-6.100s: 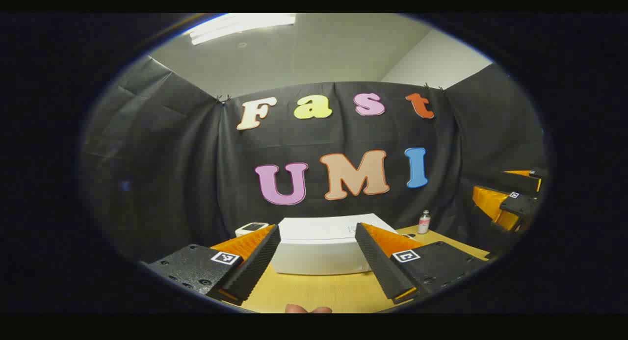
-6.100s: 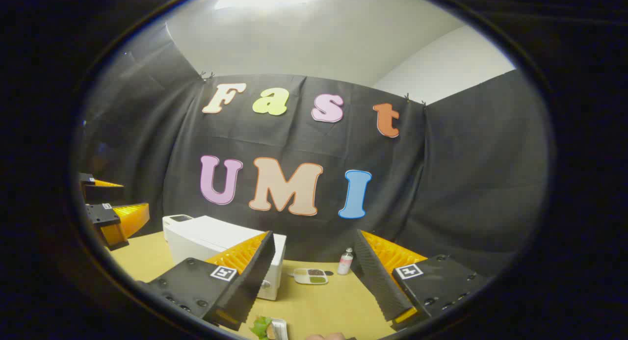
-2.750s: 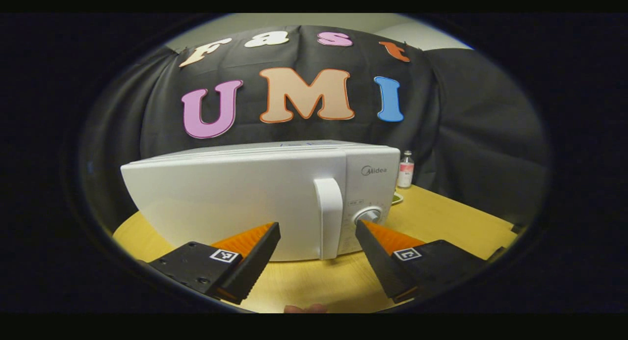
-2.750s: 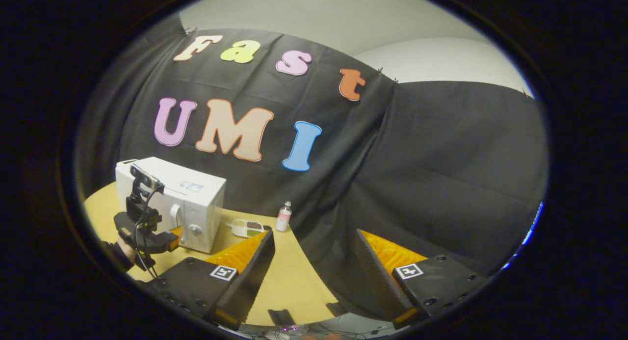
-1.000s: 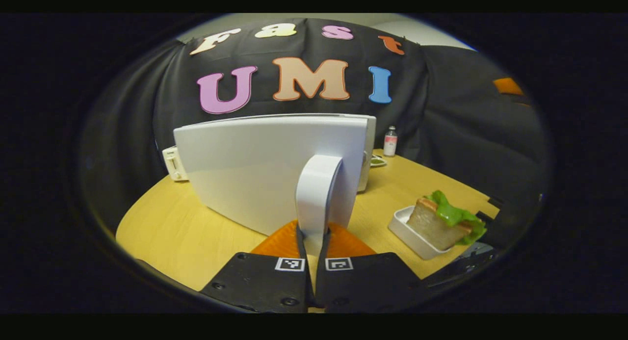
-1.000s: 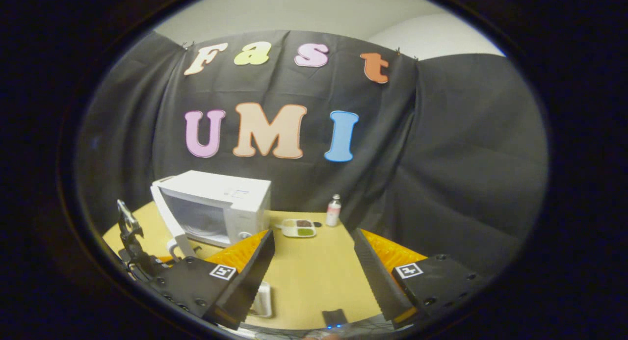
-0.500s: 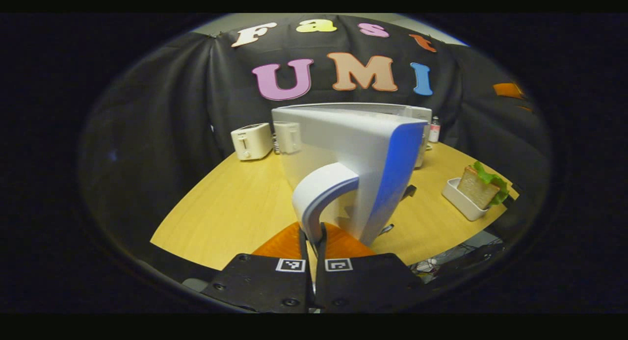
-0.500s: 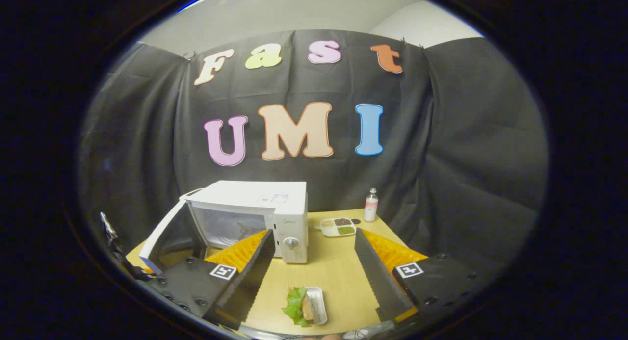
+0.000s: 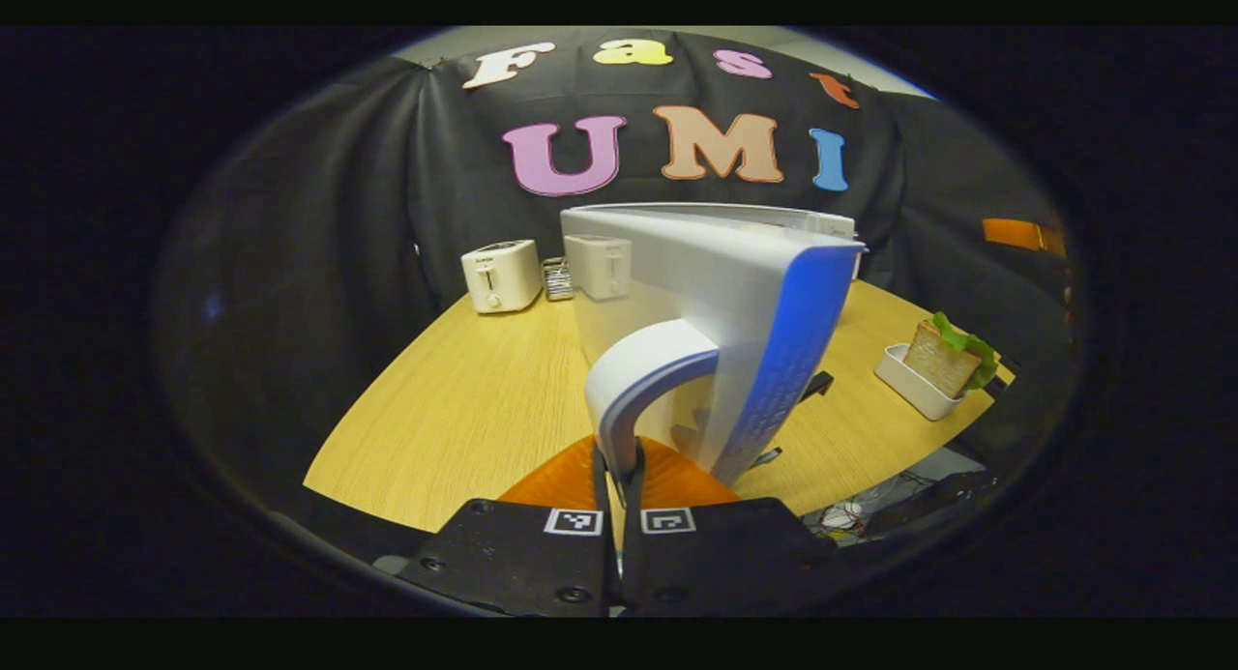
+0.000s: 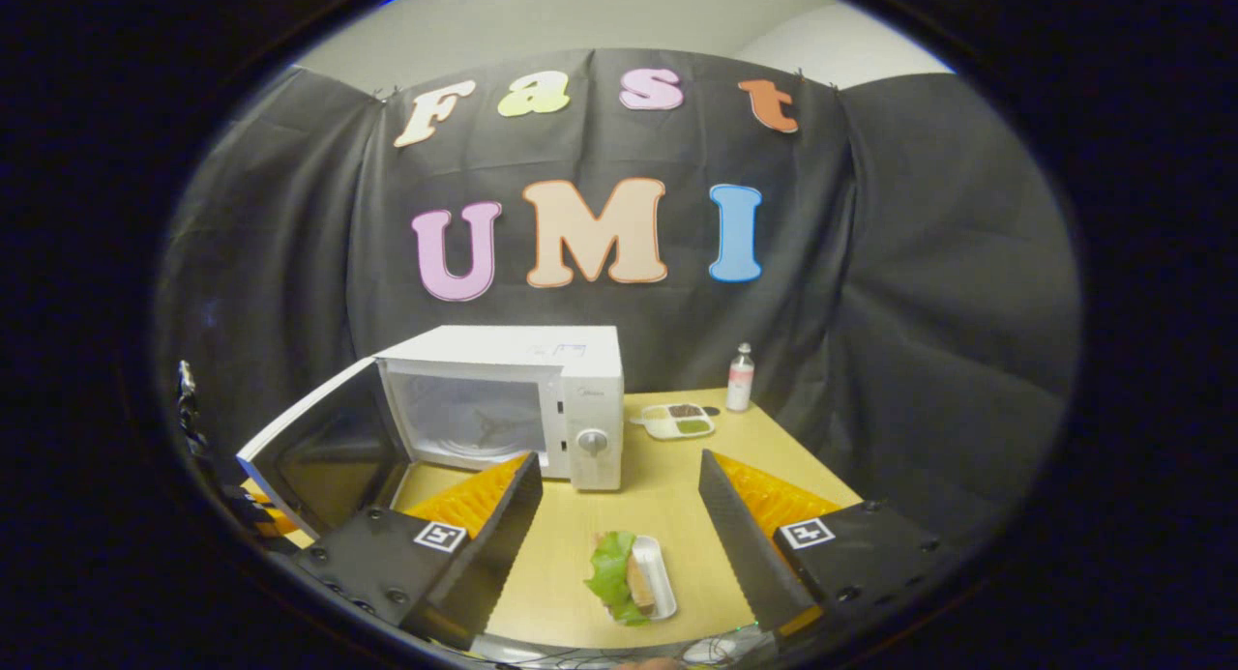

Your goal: Open the microwave oven with the left hand, put the food in, and close the microwave oven.

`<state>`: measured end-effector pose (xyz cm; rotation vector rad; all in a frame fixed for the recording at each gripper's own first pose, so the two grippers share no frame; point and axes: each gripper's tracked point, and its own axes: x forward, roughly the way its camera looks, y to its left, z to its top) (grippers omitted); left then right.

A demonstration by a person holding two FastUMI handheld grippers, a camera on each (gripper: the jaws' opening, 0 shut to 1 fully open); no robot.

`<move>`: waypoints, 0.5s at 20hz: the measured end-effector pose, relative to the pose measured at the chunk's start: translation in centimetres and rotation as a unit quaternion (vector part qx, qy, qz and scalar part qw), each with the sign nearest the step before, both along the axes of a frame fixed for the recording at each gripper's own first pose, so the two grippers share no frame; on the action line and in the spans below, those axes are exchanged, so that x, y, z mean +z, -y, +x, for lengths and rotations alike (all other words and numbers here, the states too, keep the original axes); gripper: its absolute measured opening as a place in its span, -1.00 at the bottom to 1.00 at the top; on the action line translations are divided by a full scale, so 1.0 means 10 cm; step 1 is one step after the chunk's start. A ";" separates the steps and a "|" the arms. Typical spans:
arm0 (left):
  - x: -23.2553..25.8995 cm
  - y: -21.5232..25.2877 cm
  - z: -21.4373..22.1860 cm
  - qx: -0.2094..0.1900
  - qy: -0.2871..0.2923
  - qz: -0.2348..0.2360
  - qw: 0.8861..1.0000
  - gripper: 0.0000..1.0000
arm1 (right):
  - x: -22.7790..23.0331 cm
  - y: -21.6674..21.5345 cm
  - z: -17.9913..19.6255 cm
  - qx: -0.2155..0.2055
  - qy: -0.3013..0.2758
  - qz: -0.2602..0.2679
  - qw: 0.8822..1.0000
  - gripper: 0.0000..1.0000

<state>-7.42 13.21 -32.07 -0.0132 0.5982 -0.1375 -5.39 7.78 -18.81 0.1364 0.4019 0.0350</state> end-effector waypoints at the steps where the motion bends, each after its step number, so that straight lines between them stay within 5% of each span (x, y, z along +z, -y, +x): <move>1: -0.02 0.02 0.00 -0.004 0.001 -0.005 1.000 -0.97 | -0.13 -0.01 -0.02 0.003 -0.012 -0.009 1.000 0.94; 4: -0.04 -0.01 0.02 -0.002 0.003 -0.009 1.000 -0.79 | -0.40 -0.06 -0.09 0.013 -0.039 -0.023 0.999 0.96; 7: -0.03 -0.08 0.03 0.009 0.005 -0.009 1.000 0.05 | -0.63 -0.08 -0.13 0.018 -0.061 -0.033 0.997 0.96; 10: -0.03 -0.12 0.01 0.016 0.002 -0.010 1.000 0.52 | -0.85 -0.09 -0.20 0.029 -0.079 -0.049 0.995 0.96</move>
